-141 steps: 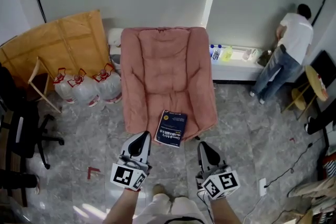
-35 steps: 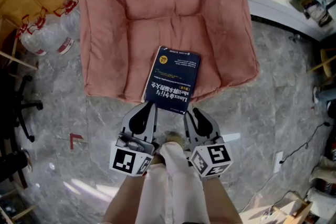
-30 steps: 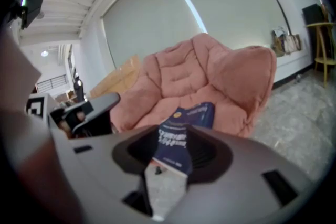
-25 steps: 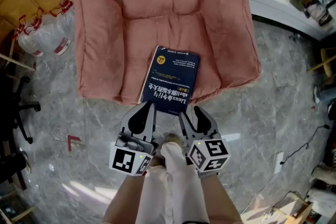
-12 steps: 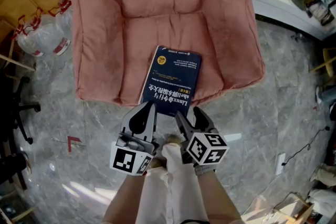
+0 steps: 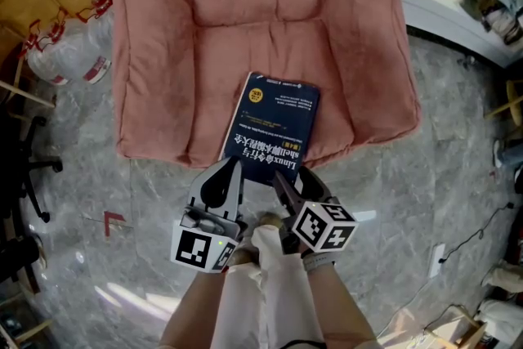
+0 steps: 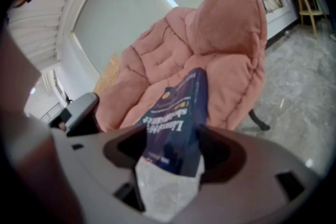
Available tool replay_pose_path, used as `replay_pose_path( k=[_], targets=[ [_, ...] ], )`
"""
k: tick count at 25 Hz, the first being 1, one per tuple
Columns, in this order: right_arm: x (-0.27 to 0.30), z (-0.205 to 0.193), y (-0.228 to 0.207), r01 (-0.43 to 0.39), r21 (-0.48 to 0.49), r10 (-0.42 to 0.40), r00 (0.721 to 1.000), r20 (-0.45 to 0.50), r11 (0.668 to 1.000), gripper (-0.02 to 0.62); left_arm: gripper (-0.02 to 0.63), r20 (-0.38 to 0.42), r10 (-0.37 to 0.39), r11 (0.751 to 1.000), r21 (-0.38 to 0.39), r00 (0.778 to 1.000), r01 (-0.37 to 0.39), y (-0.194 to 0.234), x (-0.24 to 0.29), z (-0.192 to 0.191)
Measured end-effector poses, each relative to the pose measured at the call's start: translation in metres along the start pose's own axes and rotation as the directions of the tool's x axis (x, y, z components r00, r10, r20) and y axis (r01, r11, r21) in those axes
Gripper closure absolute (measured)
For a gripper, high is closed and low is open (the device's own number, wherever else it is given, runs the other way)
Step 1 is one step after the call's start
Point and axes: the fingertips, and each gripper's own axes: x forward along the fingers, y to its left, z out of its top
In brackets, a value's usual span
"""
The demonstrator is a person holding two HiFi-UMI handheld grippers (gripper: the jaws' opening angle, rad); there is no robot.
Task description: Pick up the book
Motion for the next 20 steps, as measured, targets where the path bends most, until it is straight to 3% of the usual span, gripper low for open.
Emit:
replay_pose_path(
  k=[20],
  targets=[
    [0.013,-0.007,-0.021,0.034,0.092,-0.032,0.999,-0.023,0.995,0.304,0.598,0.002,0.017,1.000,-0.013,1.000,-0.017,0.010,0.001,-0.010]
  ],
)
